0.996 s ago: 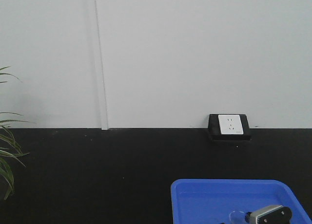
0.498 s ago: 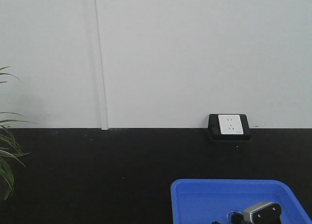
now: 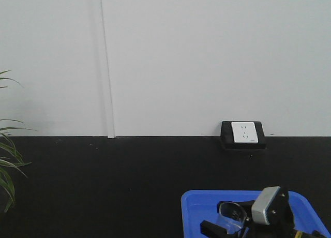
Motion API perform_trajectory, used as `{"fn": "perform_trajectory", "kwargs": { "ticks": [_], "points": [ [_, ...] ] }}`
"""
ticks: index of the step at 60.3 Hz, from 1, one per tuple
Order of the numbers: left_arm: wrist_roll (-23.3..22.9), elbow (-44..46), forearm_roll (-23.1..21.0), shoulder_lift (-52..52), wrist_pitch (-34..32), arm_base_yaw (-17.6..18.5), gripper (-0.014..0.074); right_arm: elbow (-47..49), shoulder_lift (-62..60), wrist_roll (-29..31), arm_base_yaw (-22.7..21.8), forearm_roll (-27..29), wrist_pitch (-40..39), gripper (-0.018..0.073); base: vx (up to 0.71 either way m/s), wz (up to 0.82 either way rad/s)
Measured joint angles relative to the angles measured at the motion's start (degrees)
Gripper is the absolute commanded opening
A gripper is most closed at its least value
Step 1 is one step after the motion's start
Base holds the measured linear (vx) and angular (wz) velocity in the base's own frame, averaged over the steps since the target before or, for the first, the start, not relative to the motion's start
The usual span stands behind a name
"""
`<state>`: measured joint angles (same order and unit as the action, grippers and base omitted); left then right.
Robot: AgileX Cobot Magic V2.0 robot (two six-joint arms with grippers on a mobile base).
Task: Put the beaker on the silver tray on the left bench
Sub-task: 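Hold the beaker raised in the right gripper and back away from the bench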
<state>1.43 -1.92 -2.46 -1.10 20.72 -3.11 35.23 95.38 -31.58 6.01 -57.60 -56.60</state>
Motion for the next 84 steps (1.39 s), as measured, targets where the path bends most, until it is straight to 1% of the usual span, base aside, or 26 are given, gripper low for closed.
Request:
{"fn": "perform_trajectory", "kwargs": {
  "ticks": [5, 15, 21, 28, 41, 84],
  "points": [
    [0.0, 0.0, 0.0, 0.0, 0.0, 0.0, 0.0001, 2.25, -4.82, -1.6, 4.09, -1.68, 4.49, -0.0014, 0.0, 0.0],
    [0.0, 0.0, 0.0, 0.0, 0.0, 0.0, 0.0001, 9.57, -10.51, -10.35, 10.76, -1.38, 13.43, -0.0014, 0.0, 0.0],
    [0.0, 0.0, 0.0, 0.0, 0.0, 0.0, 0.0001, 14.17, -12.05, -15.39, 13.78, -1.38, 17.76, -0.0014, 0.0, 0.0],
    [0.0, 0.0, 0.0, 0.0, 0.0, 0.0, 0.0001, 18.06, -12.88, -17.67, 16.41, -1.31, 22.06, -0.0014, 0.0, 0.0],
    [0.0, 0.0, 0.0, 0.0, 0.0, 0.0, 0.0001, 18.84, -13.06, -18.06, 17.31, -1.16, 25.42, -0.0014, 0.0, 0.0],
    [0.0, 0.0, 0.0, 0.0, 0.0, 0.0, 0.0001, 18.84, -13.06, -18.06, 17.3, -1.16, 25.44, -0.001, 0.0, 0.0]
  ]
}}
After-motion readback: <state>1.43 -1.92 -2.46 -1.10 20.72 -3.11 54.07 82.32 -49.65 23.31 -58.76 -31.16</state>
